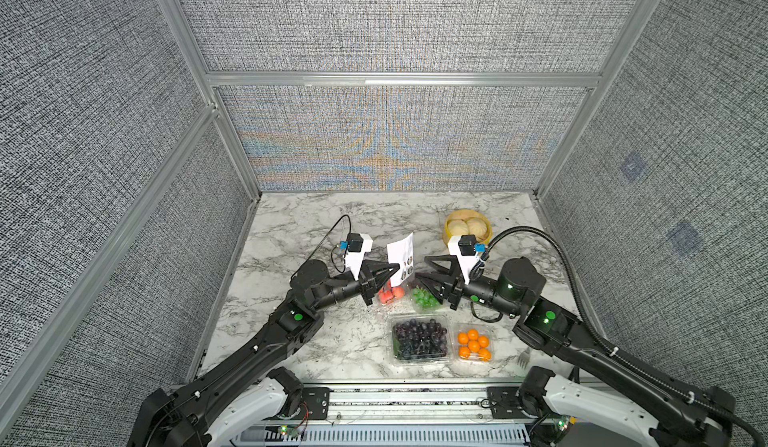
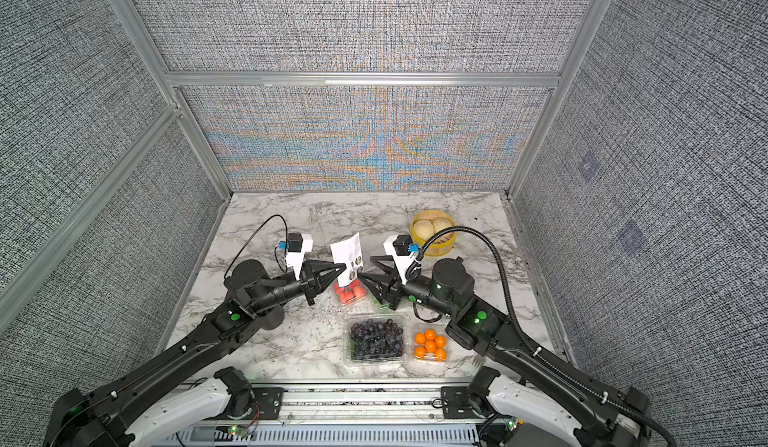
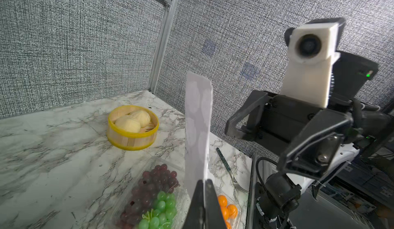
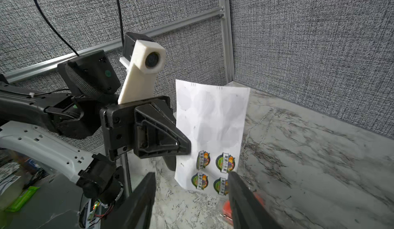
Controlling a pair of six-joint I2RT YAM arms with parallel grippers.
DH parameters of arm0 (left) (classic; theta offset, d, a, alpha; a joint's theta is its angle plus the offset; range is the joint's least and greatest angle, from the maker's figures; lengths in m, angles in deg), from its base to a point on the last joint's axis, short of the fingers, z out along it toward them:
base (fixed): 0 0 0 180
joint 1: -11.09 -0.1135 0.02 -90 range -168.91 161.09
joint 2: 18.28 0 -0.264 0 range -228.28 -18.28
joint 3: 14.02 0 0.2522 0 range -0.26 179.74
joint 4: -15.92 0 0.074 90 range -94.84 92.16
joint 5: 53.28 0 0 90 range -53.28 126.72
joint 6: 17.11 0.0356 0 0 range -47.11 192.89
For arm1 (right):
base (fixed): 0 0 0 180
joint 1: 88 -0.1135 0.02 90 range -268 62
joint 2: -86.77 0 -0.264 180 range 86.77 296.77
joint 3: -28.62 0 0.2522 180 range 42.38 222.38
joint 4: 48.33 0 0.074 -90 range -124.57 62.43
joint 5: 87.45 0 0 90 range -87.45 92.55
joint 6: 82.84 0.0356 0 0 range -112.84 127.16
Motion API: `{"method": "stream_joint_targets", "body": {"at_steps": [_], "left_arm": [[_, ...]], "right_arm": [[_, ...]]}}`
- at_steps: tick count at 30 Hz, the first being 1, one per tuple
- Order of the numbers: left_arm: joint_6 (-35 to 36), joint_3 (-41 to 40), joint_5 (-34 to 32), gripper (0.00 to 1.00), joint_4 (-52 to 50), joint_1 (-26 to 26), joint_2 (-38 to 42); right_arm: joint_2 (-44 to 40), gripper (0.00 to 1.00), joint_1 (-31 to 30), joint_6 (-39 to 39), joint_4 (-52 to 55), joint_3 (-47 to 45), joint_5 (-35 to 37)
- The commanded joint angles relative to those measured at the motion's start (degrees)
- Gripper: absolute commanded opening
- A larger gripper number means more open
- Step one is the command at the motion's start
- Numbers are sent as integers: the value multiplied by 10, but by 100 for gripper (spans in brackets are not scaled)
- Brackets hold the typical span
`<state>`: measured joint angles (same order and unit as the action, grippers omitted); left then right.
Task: Label fruit boxes
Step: Adjust the label sticker, then tear off the label from the label sticker.
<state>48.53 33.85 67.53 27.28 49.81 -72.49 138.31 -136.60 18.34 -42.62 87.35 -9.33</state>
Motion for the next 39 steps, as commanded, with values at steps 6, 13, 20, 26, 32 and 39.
{"method": "stream_joint_targets", "body": {"at_steps": [6,13,20,26,32,39], "left_arm": [[6,0,-10,0,2,-1,4],[-9,-6,23,0,27,0,-7],[-11,-8,26,0,27,0,1],[-7,-11,23,0,15,0,11],[0,-9,-16,0,-13,-1,20],[3,-9,-115,0,-85,-1,36]], "right_arm": [[48,51,-35,-39,23,28,82],[78,33,-34,-30,-8,25,71],[92,14,-34,-28,-13,25,86],[78,0,-33,-29,-21,11,97],[52,0,-33,-39,-11,-1,118],[38,0,-32,-66,85,7,242]]}}
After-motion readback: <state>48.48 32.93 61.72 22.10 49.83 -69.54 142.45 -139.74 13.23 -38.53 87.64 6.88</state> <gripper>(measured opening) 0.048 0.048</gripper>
